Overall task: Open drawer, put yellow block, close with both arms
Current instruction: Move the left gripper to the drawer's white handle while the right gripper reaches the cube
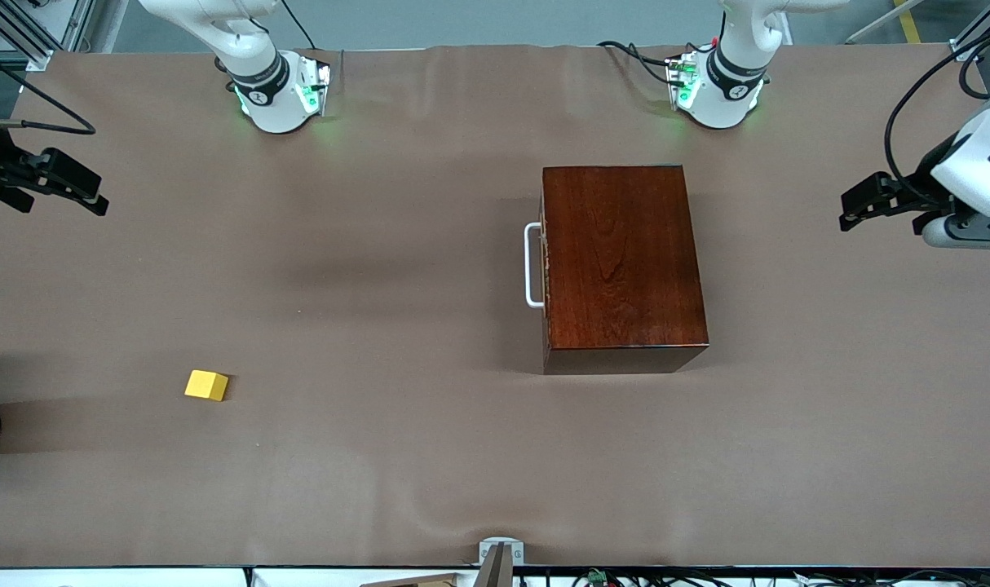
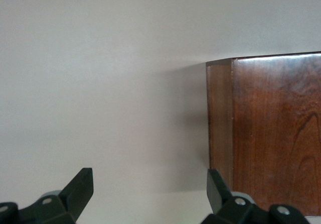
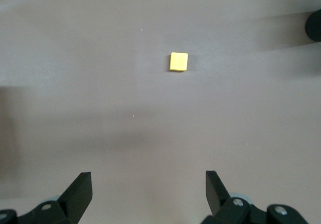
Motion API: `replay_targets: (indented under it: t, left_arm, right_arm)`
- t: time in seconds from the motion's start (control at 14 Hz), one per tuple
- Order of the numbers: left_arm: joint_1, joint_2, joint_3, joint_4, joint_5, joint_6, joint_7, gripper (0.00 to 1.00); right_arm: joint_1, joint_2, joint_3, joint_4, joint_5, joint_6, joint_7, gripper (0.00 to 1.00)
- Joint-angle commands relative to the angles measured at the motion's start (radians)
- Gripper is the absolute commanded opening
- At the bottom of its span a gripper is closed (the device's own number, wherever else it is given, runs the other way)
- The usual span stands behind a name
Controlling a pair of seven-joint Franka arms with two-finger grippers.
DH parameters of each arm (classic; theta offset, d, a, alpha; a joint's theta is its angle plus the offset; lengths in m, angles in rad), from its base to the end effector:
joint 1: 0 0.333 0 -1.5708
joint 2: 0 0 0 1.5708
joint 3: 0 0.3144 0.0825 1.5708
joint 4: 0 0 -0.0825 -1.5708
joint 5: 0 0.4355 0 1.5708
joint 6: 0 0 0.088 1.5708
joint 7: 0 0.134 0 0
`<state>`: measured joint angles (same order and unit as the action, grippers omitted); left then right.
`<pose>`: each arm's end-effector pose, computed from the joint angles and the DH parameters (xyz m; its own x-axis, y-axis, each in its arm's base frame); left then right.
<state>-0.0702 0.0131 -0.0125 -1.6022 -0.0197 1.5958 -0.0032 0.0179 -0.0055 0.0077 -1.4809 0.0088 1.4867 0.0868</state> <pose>0.6084 -0.0530 0.5737 0.9967 -0.0789 -0.0196 -0.0785 -0.9967 0.0198 0.5957 0.0165 0.6385 0.9981 -0.0604 0.0105 -0.0603 -0.9981 -0.0097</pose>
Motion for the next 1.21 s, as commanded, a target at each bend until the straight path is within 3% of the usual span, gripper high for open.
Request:
replay_targets:
  t: [0.0,0.36,0.5,0.79,1.14]
  left_arm:
    - [-0.023,0.045,-0.046,0.05,-0.042,0.009,-0.001,1.0]
    - [-0.14,0.137,-0.184,0.156,-0.037,0.007,-0.334,1.0]
    - [-0.241,0.166,-0.188,0.185,-0.039,0.007,-0.491,1.0]
    - [-0.46,0.325,-0.184,0.324,-0.033,0.024,-0.757,1.0]
    - [-0.634,0.454,-0.17,0.329,0.038,0.16,-0.96,1.0]
  right_arm:
    - [0.023,0.004,-0.006,-0.001,0.005,-0.006,-0.001,1.0]
    - [0.023,0.007,-0.009,0.005,0.007,-0.003,-0.007,1.0]
    - [0.036,0.009,-0.005,0.005,0.011,-0.003,-0.002,1.0]
    - [0.054,0.086,-0.005,0.005,0.011,-0.002,-0.005,1.0]
    - [0.07,0.179,-0.009,0.005,-0.004,-0.005,-0.004,1.0]
